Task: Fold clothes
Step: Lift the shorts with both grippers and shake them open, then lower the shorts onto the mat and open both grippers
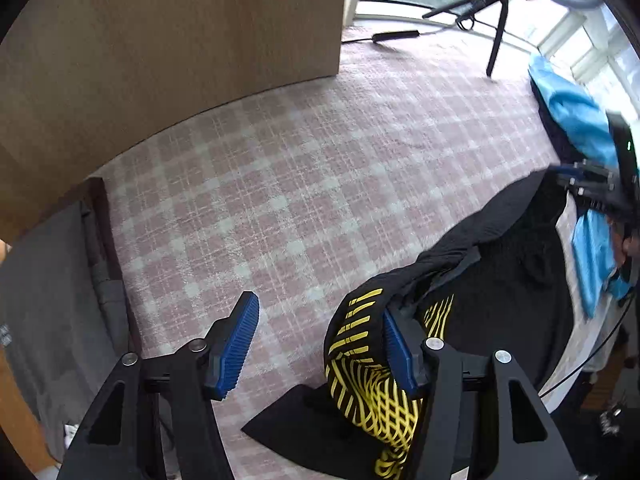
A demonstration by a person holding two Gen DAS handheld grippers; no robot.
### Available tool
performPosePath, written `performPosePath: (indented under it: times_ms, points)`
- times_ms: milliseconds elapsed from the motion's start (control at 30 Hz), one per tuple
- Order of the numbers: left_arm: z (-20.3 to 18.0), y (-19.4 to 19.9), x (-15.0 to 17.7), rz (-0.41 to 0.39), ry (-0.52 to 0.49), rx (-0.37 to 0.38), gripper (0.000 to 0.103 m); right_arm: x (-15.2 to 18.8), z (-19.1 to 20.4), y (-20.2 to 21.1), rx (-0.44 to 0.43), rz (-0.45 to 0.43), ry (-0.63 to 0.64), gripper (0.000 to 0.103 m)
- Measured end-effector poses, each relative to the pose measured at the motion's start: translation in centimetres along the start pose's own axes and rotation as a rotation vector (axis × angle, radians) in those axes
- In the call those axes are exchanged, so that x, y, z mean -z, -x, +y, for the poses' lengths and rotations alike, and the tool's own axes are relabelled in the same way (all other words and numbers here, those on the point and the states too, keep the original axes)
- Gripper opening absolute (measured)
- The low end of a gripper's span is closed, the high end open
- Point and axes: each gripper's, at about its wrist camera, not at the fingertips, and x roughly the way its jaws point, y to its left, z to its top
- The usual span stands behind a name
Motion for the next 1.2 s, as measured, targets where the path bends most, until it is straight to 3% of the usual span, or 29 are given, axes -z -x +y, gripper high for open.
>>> performPosePath:
  times_ms: [33, 100, 133, 233, 333, 367, 400, 467, 667, 867, 967, 1033, 1100, 1200]
  points:
    - [0.5, -0.4, -0.5, 0.022, 0.018, -0.017, 0.057, 0.0, -0.2, -0.2, -0.004, 0.017, 0.005, 0.034]
    - [0.3, -0.4, -1.0, 0.035, 0.011, -0.127, 0.057, 0.1, -0.6, 0.0, -0.040, 0.013, 0.004, 0.034]
    - [-0.1, 0.1, -1.0, 0.022, -0.008, -0.134, 0.057, 0.1, -0.6, 0.4, -0.054, 0.001, 0.010, 0.034]
    - [-1.0, 1.6, -0.4, -0.021, -0.042, -0.119, 0.057, 0.0, -0.4, 1.7, -0.055, -0.054, 0.038, 0.037]
    - [-0.4, 2.6, -0.1, -0.050, -0.003, -0.004, 0.065, -0.4, 0.6, 1.5, -0.084, -0.063, 0.077, 0.042]
    - [-0.1, 2.1, -0.4, -0.035, 0.020, -0.016, 0.075, -0.6, 1.0, 1.1, -0.075, -0.054, 0.092, 0.042]
    - [0.3, 1.5, -0.7, -0.011, 0.047, -0.059, 0.069, -0.8, 1.4, 0.6, -0.049, -0.041, 0.107, 0.042]
    - [0.3, 0.9, -0.4, 0.007, 0.092, -0.057, 0.063, -1.1, 2.1, 0.3, -0.028, -0.039, 0.128, 0.042]
    - [-2.9, 0.1, 0.9, 0.043, 0.150, -0.040, 0.065, -2.8, 1.0, 0.9, -0.044, -0.069, 0.106, 0.044]
    - [-4.4, -2.1, -0.6, 0.104, 0.198, -0.123, 0.066, -5.1, 0.9, -0.4, -0.047, -0.073, 0.117, 0.045]
    - [-4.8, -3.2, -0.7, 0.143, 0.170, -0.150, 0.065, -5.9, 1.4, -1.4, -0.052, -0.063, 0.146, 0.045]
    - [-5.0, -3.6, -0.6, 0.155, 0.144, -0.164, 0.059, -6.3, 1.7, -2.0, -0.066, -0.055, 0.161, 0.045]
    - [-4.8, -3.7, -0.4, 0.159, 0.139, -0.157, 0.032, -6.7, 2.0, -2.5, -0.083, -0.046, 0.177, 0.045]
    - [-3.9, -3.2, 0.1, 0.145, 0.152, -0.120, 0.016, -7.1, 2.3, -3.3, -0.101, -0.026, 0.199, 0.045]
